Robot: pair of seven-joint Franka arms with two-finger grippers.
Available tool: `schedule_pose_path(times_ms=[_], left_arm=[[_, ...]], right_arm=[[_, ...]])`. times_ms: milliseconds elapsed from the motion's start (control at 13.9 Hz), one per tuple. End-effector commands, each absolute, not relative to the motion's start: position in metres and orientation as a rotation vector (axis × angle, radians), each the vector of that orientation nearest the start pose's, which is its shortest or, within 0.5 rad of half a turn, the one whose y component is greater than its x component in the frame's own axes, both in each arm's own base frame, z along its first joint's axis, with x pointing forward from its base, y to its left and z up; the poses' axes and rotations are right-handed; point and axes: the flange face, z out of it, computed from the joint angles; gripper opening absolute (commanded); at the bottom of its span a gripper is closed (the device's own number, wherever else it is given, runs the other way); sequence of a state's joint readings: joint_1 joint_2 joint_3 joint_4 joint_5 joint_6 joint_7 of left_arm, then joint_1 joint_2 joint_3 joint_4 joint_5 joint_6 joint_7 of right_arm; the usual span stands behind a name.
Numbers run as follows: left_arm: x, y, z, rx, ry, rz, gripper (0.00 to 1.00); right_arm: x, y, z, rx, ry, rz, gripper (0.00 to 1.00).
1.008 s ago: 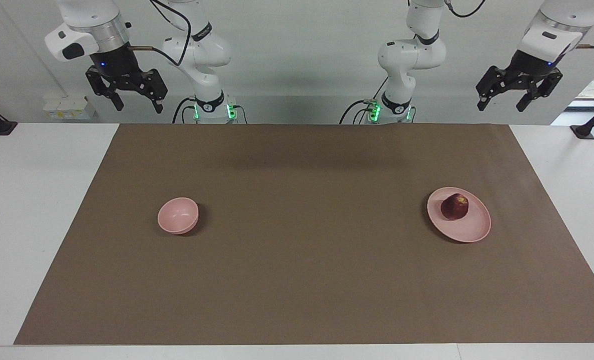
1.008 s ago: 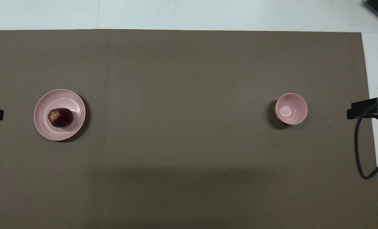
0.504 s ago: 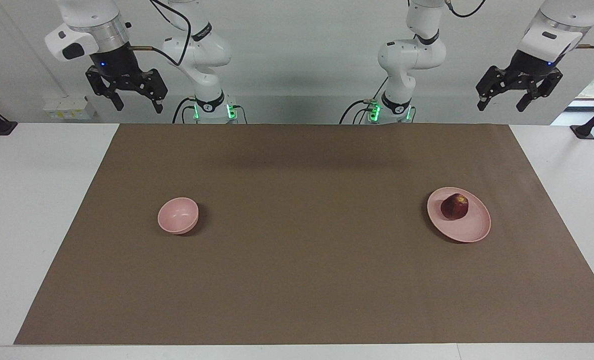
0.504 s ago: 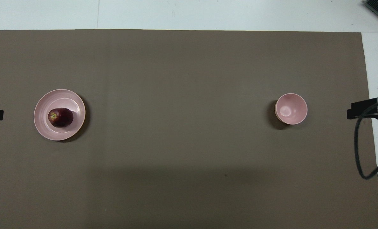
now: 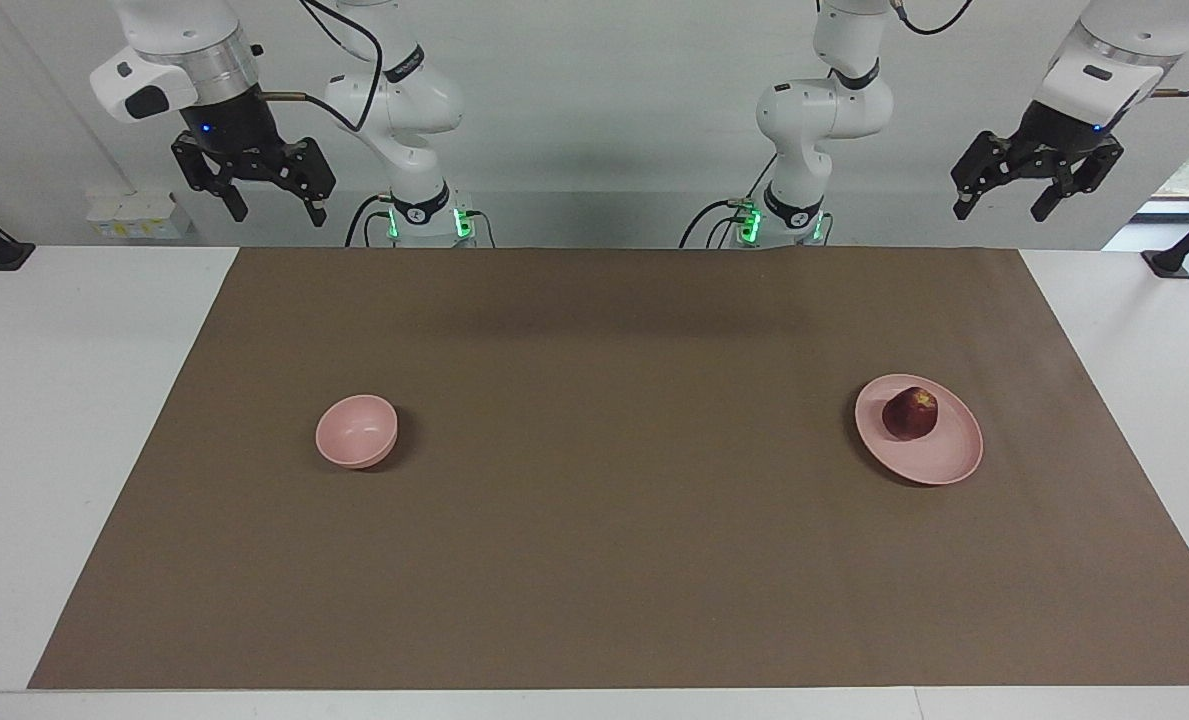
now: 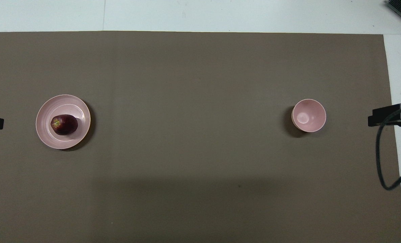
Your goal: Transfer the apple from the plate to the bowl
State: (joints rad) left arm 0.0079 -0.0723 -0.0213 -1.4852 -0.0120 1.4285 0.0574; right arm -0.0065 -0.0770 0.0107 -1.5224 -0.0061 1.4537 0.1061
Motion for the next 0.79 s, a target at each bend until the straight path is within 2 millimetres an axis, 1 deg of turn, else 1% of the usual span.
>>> schedule_pose_path(times_ms=[0,72,144,216,288,432,720], left_arm=[[0.517,-0.001,0.664,-3.139,0.104,-0.06,1.0],[0.522,0.004,0.655,-3.137,0.111,-0.082,1.0],[0.525,0.015,0.642,-3.136,0.11,-0.094,1.0],[0.529,0.017,0.626,-3.135,0.134,-0.094,1.0],[0.534,0.017,0.606,-3.133,0.151,-0.089,1.0],[0.54,0.018,0.576,-3.127,0.193,-0.132,1.0],[0.542,0.018,0.529,-3.121,0.213,-0.165,1.0]], right_arm=[[0.519,-0.001,0.68,-3.123,0.155,-0.013,1.0],[0.519,-0.001,0.68,-3.123,0.155,-0.013,1.0],[0.519,-0.001,0.68,-3.123,0.155,-0.013,1.0],[0.519,-0.001,0.68,-3.123,0.155,-0.013,1.0],[0.519,-0.001,0.68,-3.123,0.155,-0.011,1.0],[0.519,-0.001,0.68,-3.125,0.156,-0.011,1.0],[0.519,-0.001,0.68,-3.123,0.155,-0.013,1.0]])
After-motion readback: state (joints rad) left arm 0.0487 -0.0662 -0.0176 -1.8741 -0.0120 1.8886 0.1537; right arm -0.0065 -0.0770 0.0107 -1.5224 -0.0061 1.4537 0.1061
